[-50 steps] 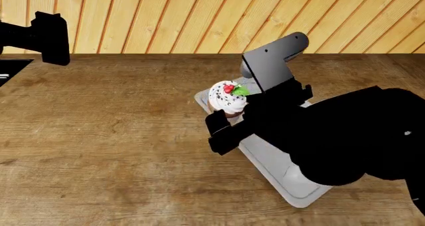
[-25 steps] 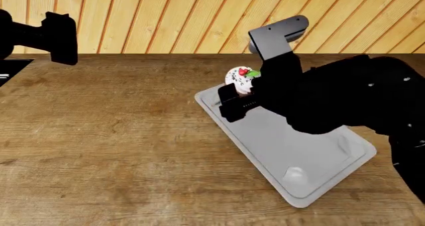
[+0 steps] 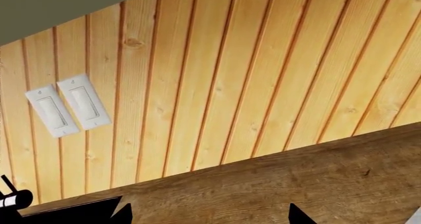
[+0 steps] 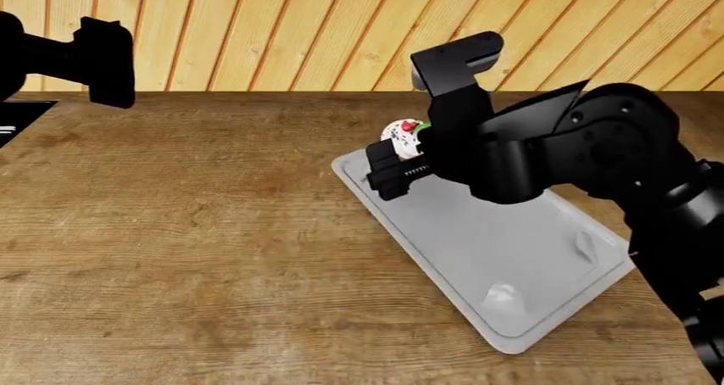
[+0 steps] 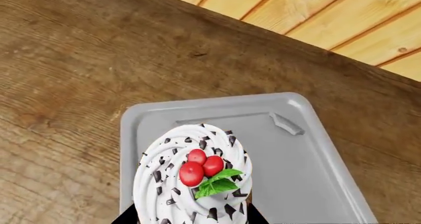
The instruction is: Pick up the bowl with donut and place it on the tray. Pick up the cupcake and place it on the tray.
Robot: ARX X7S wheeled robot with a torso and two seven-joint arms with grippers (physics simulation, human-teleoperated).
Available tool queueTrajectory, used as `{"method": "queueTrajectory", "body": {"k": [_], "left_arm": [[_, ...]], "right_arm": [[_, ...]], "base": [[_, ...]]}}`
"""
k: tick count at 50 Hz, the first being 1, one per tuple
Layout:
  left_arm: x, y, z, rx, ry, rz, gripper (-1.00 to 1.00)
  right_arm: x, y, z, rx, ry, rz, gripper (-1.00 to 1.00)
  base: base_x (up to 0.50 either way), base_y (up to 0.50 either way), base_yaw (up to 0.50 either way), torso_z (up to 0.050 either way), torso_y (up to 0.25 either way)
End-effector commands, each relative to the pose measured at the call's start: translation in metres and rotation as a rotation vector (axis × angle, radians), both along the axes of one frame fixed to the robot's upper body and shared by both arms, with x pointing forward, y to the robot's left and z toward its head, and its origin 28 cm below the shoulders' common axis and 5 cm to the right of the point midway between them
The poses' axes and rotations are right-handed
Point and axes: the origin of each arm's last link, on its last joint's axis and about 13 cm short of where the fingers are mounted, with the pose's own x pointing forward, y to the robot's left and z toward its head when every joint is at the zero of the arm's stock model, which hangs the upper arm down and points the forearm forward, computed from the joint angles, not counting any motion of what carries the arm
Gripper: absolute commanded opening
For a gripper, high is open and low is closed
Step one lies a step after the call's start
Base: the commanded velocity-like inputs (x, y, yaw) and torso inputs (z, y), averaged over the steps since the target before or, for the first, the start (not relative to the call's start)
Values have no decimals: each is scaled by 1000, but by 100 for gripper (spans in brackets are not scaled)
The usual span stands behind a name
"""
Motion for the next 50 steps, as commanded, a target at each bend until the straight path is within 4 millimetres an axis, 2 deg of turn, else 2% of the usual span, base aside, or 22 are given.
{"method": "queueTrajectory", "body": {"k": [1,6,27,50], "left_arm": [[-1,1,0,-3,0,4,100],[-1,1,1,-4,1,3,100],[1,2,-1,-9,12,3,100],[-2,3,-4,-12,17,6,100]], "right_arm": [[-2,2,1,-7,18,18,-100],[-3,1,1,-8,31,20,-100],[-4,1,-25,-38,114,40,-100],[-2,1,-32,-58,108,58,-100]], "base": [[0,0,0,0,0],[0,0,0,0,0],[0,0,0,0,0],[0,0,0,0,0]]}}
